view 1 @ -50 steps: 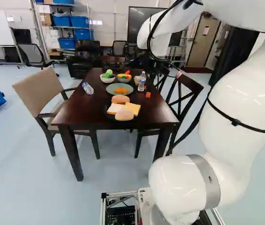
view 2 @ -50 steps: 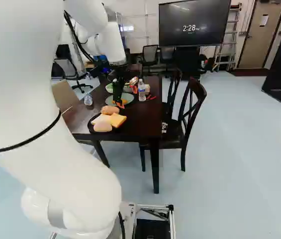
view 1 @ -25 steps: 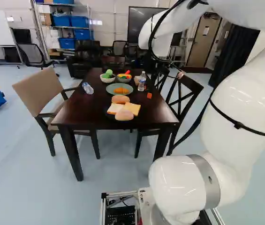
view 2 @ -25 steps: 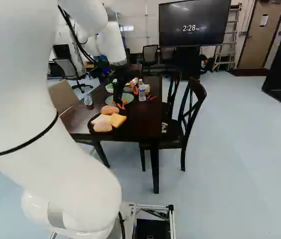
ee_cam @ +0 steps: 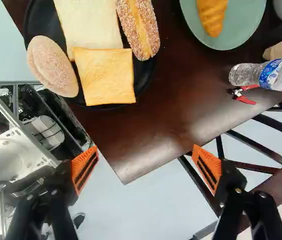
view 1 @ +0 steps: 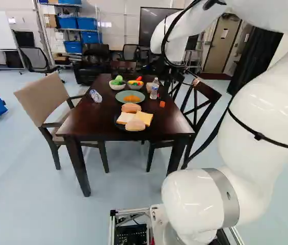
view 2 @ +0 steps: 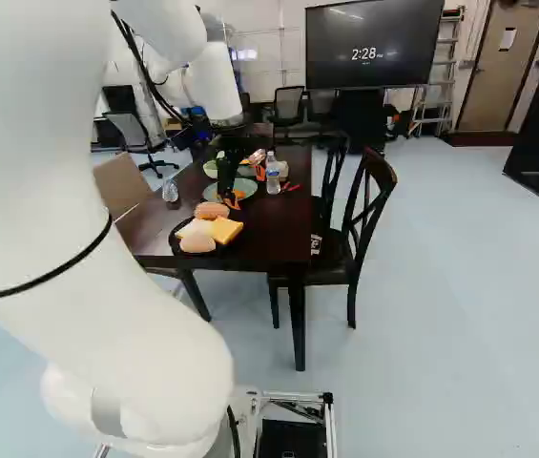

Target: Move the croissant to the empty plate

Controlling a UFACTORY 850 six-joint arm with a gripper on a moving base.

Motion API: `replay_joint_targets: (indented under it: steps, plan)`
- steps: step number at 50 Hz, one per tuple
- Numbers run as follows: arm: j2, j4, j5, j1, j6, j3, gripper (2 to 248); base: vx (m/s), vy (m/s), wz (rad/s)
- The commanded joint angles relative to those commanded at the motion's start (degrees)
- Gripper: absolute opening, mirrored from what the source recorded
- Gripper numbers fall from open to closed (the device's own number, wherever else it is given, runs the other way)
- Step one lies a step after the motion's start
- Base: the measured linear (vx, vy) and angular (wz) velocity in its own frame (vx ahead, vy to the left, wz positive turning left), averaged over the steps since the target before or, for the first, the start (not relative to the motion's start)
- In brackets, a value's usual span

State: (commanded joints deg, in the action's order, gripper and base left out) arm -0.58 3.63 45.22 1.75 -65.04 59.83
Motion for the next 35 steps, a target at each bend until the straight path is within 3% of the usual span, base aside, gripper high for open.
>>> replay_joint_targets:
  steps: [35]
  plan:
    - [0.0,0.0,0.0,0.0,0.0,0.0,247,-0.093,-0.002,0.006]
